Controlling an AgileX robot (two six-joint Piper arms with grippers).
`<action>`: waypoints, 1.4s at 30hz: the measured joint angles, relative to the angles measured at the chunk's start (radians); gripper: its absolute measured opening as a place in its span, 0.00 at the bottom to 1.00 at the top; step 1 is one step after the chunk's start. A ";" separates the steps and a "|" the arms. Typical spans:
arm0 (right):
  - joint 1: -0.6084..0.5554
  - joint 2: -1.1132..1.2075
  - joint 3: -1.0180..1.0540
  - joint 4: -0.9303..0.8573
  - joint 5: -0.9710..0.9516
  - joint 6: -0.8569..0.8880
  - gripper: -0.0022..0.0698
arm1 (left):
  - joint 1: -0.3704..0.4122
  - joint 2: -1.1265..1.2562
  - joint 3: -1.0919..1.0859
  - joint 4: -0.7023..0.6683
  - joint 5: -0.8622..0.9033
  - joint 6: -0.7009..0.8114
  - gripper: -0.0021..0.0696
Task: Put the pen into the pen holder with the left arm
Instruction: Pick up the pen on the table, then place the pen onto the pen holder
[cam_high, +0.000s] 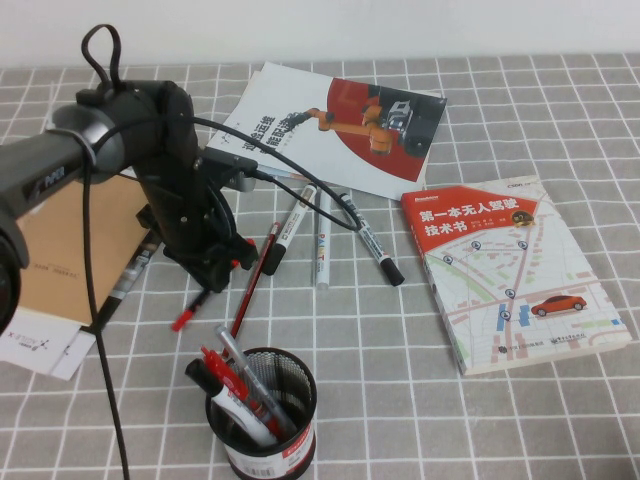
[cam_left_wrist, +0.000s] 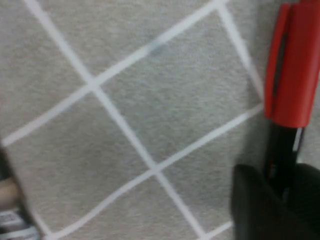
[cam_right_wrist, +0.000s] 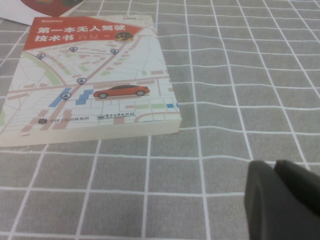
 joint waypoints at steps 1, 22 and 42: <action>0.000 0.000 0.000 0.000 0.000 0.000 0.01 | 0.000 0.000 0.000 0.005 0.000 0.000 0.17; 0.000 0.000 0.000 0.000 0.000 0.000 0.01 | -0.027 -0.515 0.197 -0.025 -0.136 -0.041 0.11; 0.000 0.000 0.000 0.000 0.000 0.000 0.01 | -0.034 -1.360 1.051 -0.294 -0.941 0.072 0.11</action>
